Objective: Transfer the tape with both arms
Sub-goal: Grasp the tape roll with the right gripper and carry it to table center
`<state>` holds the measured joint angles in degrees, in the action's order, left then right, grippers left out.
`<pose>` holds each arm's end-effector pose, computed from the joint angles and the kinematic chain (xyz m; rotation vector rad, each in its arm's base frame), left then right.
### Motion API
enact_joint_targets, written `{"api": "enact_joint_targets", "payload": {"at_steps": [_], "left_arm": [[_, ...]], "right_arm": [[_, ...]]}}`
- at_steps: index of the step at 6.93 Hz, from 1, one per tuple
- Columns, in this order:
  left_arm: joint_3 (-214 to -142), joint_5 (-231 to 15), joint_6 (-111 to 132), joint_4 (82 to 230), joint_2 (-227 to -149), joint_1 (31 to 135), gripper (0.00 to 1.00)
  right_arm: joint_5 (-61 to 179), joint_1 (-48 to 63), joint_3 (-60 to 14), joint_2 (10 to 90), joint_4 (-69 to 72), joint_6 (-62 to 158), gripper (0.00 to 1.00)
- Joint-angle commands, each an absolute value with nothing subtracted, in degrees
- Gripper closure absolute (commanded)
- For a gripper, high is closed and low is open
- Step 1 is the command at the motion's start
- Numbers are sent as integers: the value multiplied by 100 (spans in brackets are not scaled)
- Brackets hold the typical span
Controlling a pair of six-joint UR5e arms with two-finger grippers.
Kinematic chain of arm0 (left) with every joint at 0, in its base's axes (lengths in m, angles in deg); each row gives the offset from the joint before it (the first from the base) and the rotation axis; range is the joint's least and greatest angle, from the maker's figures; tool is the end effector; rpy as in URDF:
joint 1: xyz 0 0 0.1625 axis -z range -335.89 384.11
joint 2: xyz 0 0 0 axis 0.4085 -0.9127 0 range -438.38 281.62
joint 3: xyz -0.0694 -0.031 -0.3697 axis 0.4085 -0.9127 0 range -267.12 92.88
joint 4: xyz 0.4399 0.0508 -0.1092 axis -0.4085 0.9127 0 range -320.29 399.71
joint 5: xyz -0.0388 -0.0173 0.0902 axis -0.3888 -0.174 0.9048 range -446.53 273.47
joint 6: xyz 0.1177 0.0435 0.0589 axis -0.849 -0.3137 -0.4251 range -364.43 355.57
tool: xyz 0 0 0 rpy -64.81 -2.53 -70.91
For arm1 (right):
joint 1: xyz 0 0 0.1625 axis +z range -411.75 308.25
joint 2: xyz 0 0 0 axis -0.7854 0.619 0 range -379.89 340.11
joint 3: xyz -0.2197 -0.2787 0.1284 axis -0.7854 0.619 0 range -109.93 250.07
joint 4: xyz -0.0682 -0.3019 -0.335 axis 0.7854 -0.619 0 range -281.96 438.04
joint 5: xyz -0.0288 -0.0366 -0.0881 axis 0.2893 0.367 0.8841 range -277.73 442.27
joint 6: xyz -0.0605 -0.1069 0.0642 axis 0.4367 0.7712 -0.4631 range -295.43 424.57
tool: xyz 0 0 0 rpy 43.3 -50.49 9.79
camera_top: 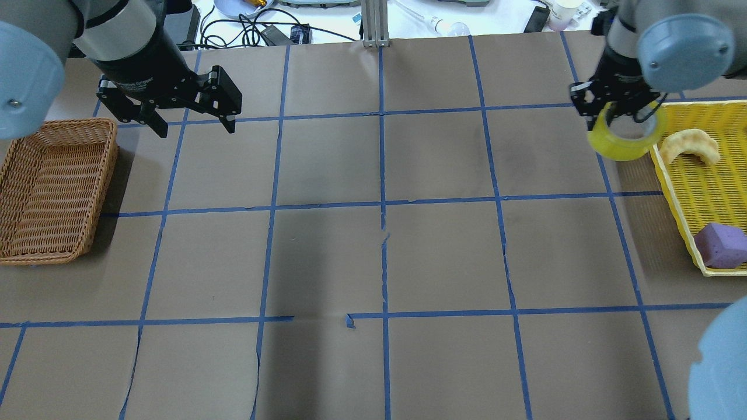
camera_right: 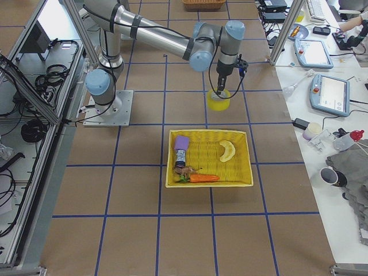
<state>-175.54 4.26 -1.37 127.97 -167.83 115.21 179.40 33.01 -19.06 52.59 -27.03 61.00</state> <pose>-0.1416 -0.5384 0.4246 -0.0542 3.1280 -0.1065 0.0584 -0.6353 0.2572 -0.2292 -3.0087 -0.0442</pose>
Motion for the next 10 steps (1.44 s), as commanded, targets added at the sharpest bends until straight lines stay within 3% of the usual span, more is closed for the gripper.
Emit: {"api": "enact_joint_targets", "payload": {"at_steps": [1,4,7,9,10], "left_arm": [[-17598,426,-371,12751,-16786,11464,0],[-17807,487,-1409,12452,-17136,10982,0],[-18194,155,-1383,11779,-17688,10374,0],[-18029,-116,-1147,11130,-18163,10374,0],[-18080,-815,-258,11099,-18209,10452,0]], "right_arm": [[17223,4698,-1906,5044,-2743,4208,100],[16753,5756,-1897,4071,-3978,2226,100],[16254,5846,-1897,3708,-4578,1819,100],[16067,5846,-1905,3602,-4641,1711,100],[16111,5846,-1897,3566,-4841,1720,49]]}}
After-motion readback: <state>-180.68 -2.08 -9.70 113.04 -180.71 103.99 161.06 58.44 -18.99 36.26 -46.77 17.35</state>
